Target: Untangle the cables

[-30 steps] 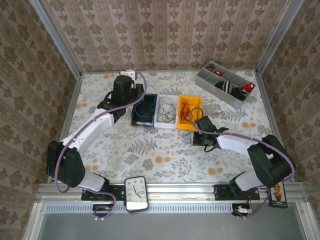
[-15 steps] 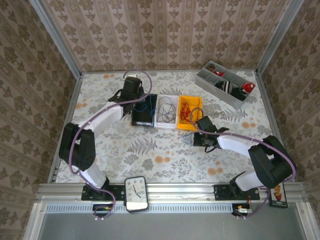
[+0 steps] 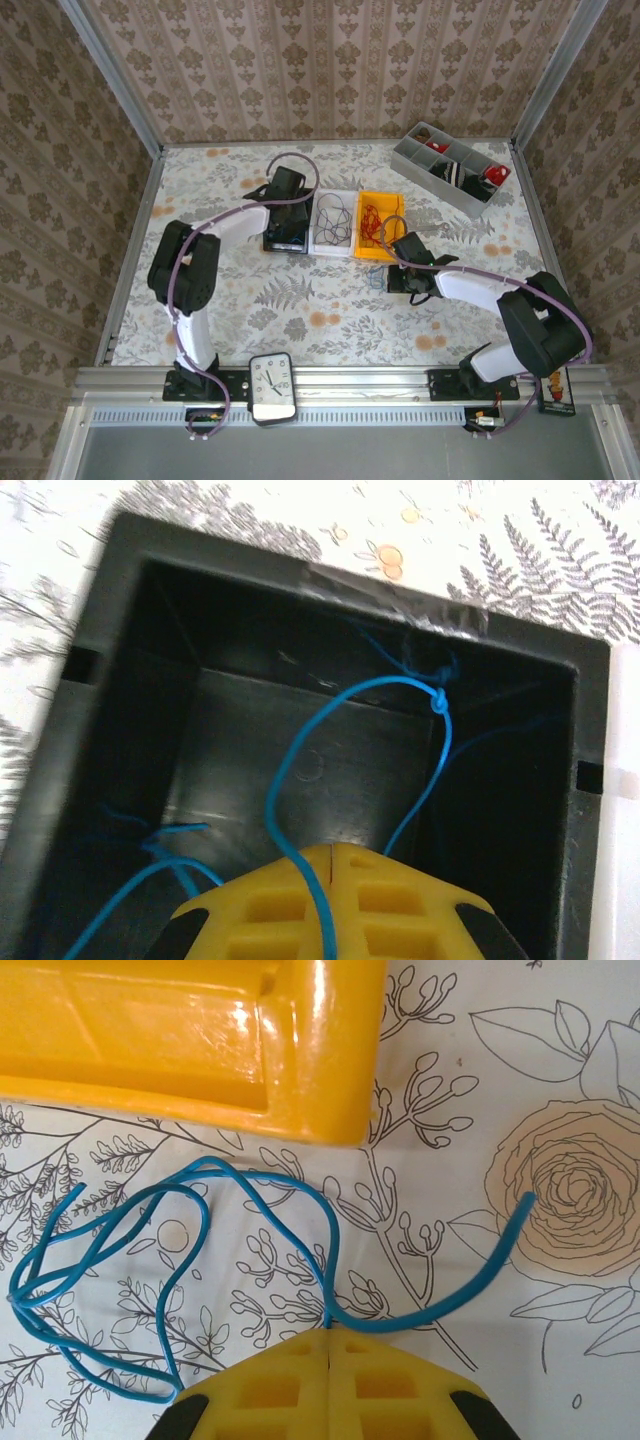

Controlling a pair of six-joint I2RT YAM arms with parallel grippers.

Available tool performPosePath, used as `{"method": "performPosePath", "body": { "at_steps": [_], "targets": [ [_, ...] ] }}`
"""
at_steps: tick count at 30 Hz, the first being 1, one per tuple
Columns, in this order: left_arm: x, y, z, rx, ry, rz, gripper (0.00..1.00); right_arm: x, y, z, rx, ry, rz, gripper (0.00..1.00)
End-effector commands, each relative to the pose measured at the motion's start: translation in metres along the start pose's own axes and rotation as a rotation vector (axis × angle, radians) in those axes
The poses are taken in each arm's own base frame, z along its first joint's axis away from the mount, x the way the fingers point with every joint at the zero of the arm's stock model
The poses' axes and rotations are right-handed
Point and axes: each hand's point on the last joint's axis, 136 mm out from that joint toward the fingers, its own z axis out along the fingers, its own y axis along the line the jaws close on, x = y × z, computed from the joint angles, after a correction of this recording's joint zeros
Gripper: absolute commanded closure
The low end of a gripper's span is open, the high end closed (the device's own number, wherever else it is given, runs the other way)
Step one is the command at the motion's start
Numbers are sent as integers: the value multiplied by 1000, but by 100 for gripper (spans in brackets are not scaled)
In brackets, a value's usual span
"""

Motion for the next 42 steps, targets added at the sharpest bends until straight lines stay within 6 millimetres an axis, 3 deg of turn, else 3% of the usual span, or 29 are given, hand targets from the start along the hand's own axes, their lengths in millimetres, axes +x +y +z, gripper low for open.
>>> {"method": "performPosePath", "body": {
  "at_steps": [1, 3, 5, 9, 12, 17, 19, 24, 32, 36, 42],
  "targets": [
    [-13, -26, 1, 81, -17, -43, 100, 5, -2, -7, 7, 12, -13, 100],
    [-17, -32, 3, 89, -25, -33, 99, 7, -3, -7, 9, 12, -15, 100],
    [-23, -36, 2, 91, -38, -30, 91, 8, -4, -7, 8, 15, -17, 100],
    [-36, -37, -9, 88, -74, -20, 56, 2, 2, -16, -27, -18, -24, 100],
    [-51, -40, -32, 101, -124, -14, 40, 2, 3, -21, -41, -33, -30, 100],
    [-73, -41, -85, 117, -230, -22, 22, -6, 13, -40, -106, -86, -47, 100],
    [-77, -26, -103, 75, -271, -63, 17, -12, 23, -52, -158, -110, -55, 100],
    [-67, 43, -137, -111, -350, -227, 14, -32, 66, -98, -304, -193, -159, 100],
    [-9, 145, -160, -338, -337, -427, 13, -87, 155, -182, -524, -319, -305, 100],
    [13, 169, -174, -401, -347, -471, 12, -116, 191, -182, -566, -315, -314, 100],
    [32, 185, -189, -408, -366, -522, 12, -157, 236, -129, -538, -276, -346, 100]
  ]
}}
